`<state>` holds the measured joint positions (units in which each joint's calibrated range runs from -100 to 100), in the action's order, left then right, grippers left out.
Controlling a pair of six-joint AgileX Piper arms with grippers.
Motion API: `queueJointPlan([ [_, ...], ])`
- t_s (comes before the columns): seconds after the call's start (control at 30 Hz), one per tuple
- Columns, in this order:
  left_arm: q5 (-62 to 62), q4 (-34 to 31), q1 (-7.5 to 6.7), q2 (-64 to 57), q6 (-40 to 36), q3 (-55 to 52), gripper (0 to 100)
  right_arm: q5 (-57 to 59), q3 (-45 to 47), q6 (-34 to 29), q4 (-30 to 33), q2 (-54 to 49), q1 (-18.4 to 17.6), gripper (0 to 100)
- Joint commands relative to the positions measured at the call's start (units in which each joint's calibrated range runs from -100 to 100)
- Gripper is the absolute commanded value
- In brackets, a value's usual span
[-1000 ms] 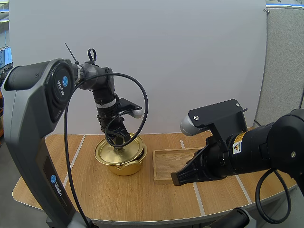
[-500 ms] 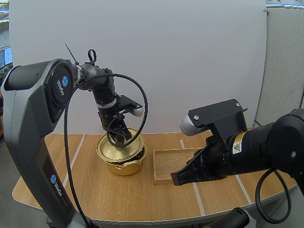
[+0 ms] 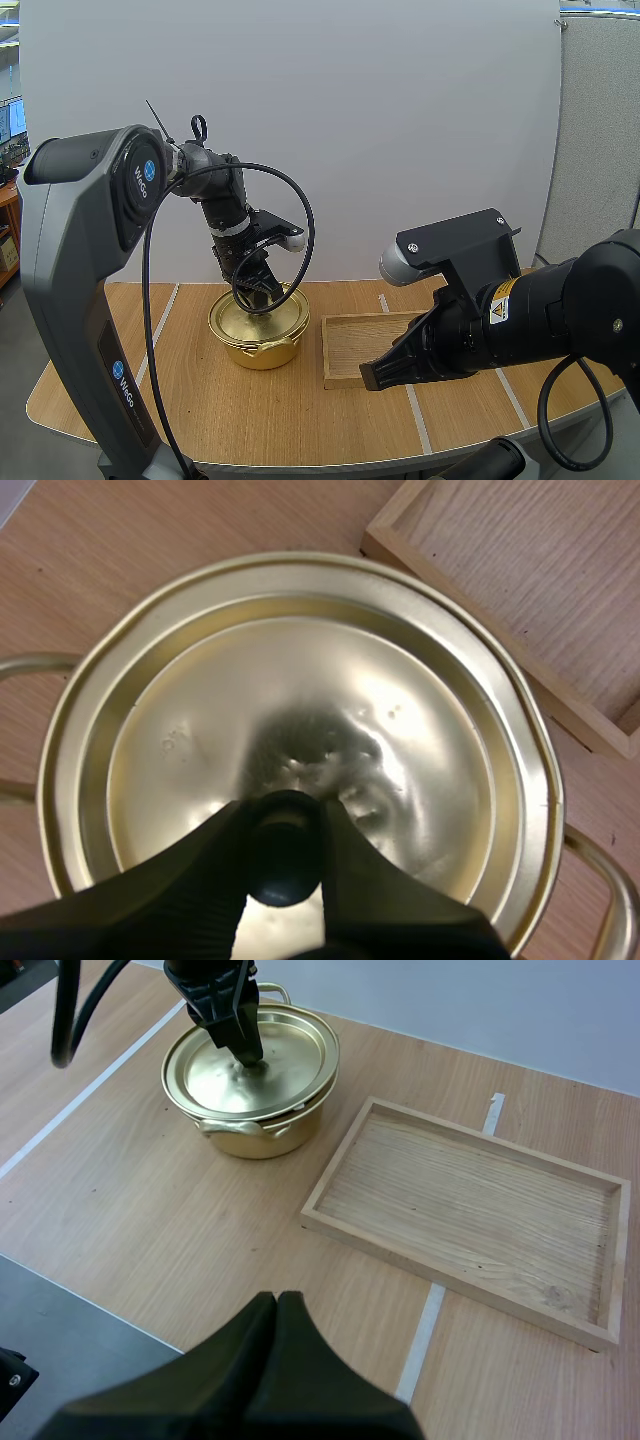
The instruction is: Open the pot, put the grape inside, and close it
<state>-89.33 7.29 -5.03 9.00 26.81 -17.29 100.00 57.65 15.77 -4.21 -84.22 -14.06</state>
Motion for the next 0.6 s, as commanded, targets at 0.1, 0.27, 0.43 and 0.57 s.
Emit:
queueJointPlan([
  [0.1, -1.08, 0.57, 0.10, 0.73, 0.91, -0.08, 0, 0.00, -0.03, 0.12, -0.29, -0.46, 0.15, 0],
  [0.27, -2.33, -1.90, -0.97, 2.27, 0.03, -0.08, 0, 0.00, -0.03, 0.12, -0.29, -0.46, 0.15, 0],
  [0.43, 0.14, -4.02, -1.88, 2.66, -1.85, -0.08, 0, 0.00, -0.03, 0.12, -0.29, -0.46, 0.15, 0],
  [0.57, -1.07, -4.30, -2.03, 2.66, -1.85, -0.08, 0, 0.00, -0.03, 0.12, -0.29, -0.46, 0.15, 0],
])
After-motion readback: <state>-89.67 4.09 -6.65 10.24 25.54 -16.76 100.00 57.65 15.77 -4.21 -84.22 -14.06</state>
